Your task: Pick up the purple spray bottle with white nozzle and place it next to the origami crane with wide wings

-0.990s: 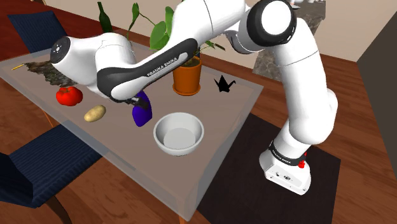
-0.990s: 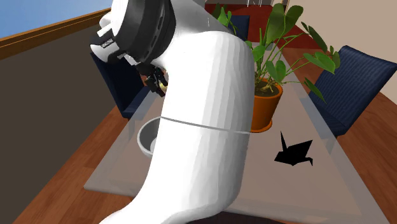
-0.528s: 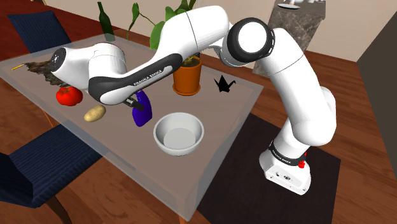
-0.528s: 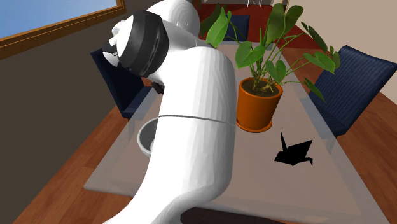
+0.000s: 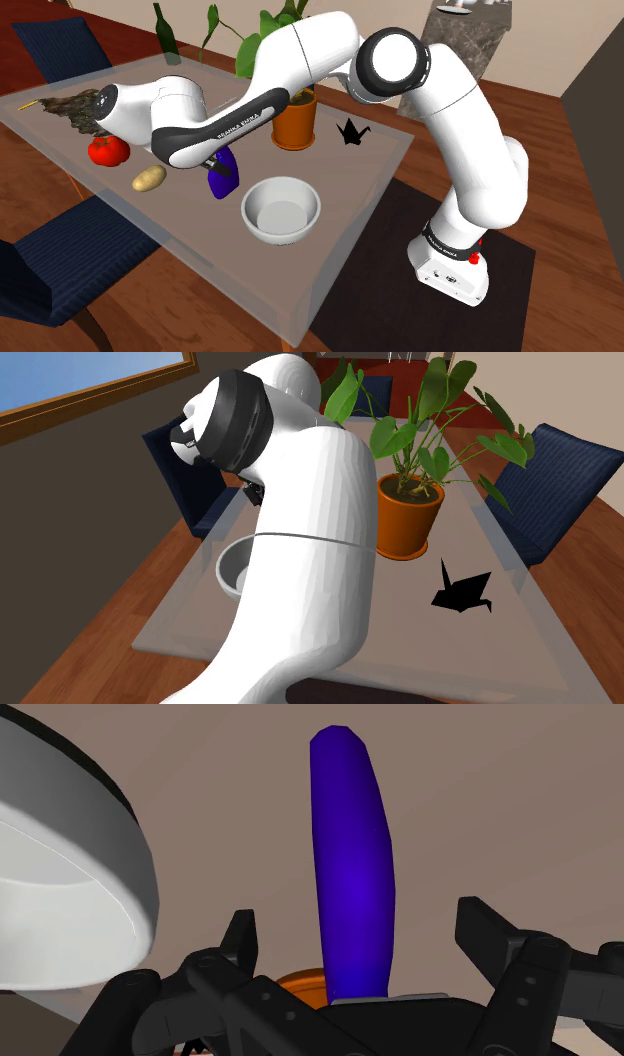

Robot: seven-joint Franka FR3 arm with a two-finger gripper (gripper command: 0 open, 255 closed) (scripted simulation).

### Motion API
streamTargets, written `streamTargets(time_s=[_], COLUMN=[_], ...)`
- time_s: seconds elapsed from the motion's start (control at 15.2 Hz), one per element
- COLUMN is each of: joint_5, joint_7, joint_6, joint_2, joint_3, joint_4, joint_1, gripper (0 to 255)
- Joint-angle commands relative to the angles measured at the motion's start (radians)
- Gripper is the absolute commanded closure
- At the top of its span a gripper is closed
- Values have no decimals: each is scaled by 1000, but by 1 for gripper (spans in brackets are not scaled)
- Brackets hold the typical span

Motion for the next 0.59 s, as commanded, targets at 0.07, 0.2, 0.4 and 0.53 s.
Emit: streamTargets(time_s=[0.07, 0.2, 0.4, 0.53], joint_5=[0, 0, 0, 0], joint_7=[0, 0, 0, 0], joint_6=[0, 0, 0, 0], joint_2=[0, 0, 0, 0], joint_3=[0, 0, 0, 0], joint_4=[0, 0, 0, 0], joint_1=[0, 0, 0, 0], gripper=[0, 255, 255, 255])
